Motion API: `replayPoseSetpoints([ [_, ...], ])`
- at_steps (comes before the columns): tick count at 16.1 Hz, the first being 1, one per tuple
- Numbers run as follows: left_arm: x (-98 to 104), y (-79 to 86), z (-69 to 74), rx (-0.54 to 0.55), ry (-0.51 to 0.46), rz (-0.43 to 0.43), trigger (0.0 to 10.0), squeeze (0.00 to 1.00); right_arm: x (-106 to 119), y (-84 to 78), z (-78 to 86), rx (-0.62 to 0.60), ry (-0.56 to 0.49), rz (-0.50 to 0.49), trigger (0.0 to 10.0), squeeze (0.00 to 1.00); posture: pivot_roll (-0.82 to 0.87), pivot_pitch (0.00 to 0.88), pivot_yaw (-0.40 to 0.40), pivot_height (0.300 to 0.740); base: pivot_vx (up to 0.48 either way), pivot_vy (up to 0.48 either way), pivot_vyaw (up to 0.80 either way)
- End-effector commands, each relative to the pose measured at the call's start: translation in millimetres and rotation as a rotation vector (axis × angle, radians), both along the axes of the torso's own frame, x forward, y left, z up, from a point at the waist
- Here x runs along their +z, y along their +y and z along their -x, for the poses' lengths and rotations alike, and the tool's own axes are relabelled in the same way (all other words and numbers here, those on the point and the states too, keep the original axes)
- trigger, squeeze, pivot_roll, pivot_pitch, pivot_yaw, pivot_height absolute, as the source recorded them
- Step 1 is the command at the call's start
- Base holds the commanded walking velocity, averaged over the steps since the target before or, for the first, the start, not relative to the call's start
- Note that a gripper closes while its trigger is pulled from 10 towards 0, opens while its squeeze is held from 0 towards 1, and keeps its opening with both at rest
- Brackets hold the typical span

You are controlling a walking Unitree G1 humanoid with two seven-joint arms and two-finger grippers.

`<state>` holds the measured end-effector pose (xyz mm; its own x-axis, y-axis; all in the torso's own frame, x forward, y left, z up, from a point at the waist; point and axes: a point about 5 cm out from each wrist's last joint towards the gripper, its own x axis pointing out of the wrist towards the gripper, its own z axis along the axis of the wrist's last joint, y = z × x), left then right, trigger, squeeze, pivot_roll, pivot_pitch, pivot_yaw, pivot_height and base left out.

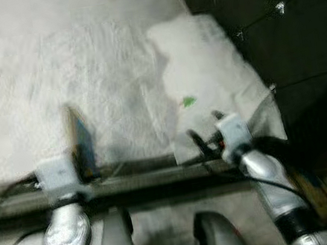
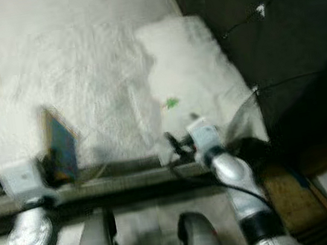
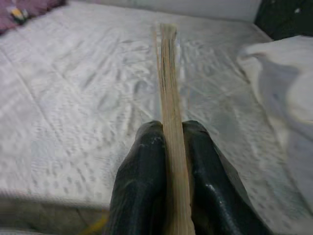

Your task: Clean up the room

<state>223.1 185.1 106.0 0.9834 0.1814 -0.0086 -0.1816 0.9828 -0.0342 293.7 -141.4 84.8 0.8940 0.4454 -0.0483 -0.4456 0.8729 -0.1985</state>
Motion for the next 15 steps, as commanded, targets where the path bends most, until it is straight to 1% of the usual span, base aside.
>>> replayPoseSetpoints([
  [1, 10.0, -11.7, -3.1, -0.042, -0.05, 0.013, 10.0, 0.0, -10.3, -14.7, 6.0, -0.04, 0.048, 0.017, 10.0, 0.0, 0.02, 0.148, -0.083, 0.638, 0.337, 0.0, 0.0],
  [4, 9.9, -14.2, -4.5, -0.047, -0.048, 0.018, 10.0, 0.0, -10.2, -13.3, 5.5, -0.032, 0.047, 0.015, 10.0, 0.0, 0.02, 0.15, -0.08, 0.638, 0.317, 0.0, 0.0],
  [8, 9.3, -13.2, -8.3, -0.031, -0.042, 0.021, 10.0, 0.0, -10.6, -12.5, 4.3, -0.027, 0.049, 0.018, 10.0, 0.0, 0.02, 0.148, -0.083, 0.638, 0.0, 0.0, 0.0],
  [10, 7.3, -5.6, -14.0, -0.029, -0.031, 0.013, 10.0, 0.0, -10.0, -12.8, 4.0, -0.028, 0.046, 0.019, 10.0, 0.0, 0.01, 0.148, -0.088, 0.638, 0.0, 0.0, 0.0],
  [12, 7.9, 8.9, -23.2, -0.019, -0.025, -0.002, 10.0, 0.0, -7.8, -13.3, 4.4, -0.028, 0.036, 0.022, 10.0, 0.0, 0.0, 0.152, -0.091, 0.638, 0.0, 0.0, 0.0],
  [13, 11.7, 15.2, -29.9, -0.029, -0.042, -0.002, 10.0, 0.0, -5.2, -15.3, 5.5, -0.029, 0.028, 0.024, 10.0, 0.0, -0.02, 0.155, -0.09, 0.638, 0.0, 0.0, 0.0],
  [15, 17.9, 15.5, -38.4, -0.059, -0.073, 0.008, 10.0, 0.0, -3.3, -19.7, 9.9, -0.031, 0.022, 0.027, 10.0, 0.0, -0.03, 0.155, -0.09, 0.638, 0.0, 0.0, 0.0],
])
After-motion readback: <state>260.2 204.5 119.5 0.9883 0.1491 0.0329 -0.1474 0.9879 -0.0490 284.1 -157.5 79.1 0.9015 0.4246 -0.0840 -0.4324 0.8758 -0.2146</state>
